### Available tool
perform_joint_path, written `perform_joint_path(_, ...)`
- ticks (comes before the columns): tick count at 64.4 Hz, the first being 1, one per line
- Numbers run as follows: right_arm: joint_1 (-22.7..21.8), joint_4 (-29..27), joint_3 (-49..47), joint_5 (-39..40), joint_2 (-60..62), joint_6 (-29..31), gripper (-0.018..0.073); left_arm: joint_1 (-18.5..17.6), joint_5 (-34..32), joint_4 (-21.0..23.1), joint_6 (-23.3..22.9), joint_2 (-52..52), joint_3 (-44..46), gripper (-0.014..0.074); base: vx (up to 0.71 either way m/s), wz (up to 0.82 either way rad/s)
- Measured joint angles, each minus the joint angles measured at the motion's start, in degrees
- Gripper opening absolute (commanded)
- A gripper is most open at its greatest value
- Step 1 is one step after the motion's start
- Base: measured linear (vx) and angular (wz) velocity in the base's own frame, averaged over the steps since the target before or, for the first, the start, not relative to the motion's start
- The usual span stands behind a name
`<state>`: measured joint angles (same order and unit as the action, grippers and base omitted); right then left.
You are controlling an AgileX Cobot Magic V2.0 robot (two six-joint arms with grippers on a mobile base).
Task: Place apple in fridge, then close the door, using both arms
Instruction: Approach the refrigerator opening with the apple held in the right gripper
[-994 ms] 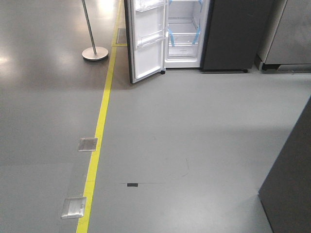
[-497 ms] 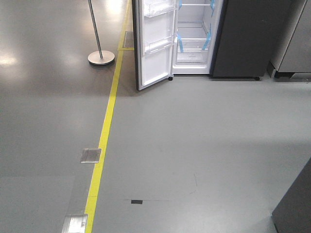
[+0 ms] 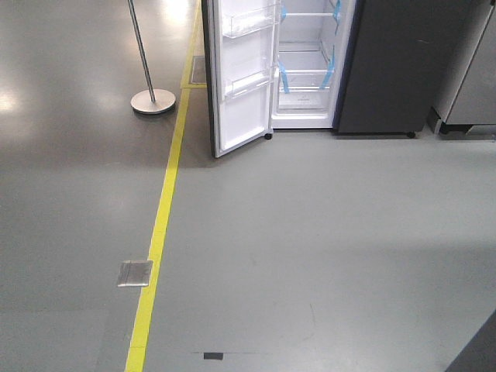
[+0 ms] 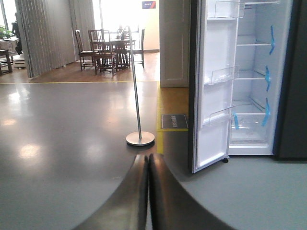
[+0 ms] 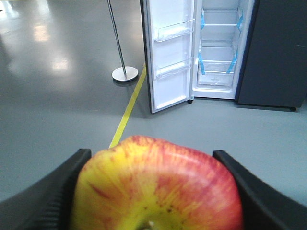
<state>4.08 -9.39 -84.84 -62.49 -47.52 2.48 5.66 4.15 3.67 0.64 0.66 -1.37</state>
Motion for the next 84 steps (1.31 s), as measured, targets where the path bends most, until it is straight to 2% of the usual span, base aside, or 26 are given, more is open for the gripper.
perform_joint_path(84,0.00,0.00,0.00,0.00,0.00,0.00,-0.0009,0.00,0.00,0.00,0.00,0.00,0.00,-0.0006,0.18,0.02)
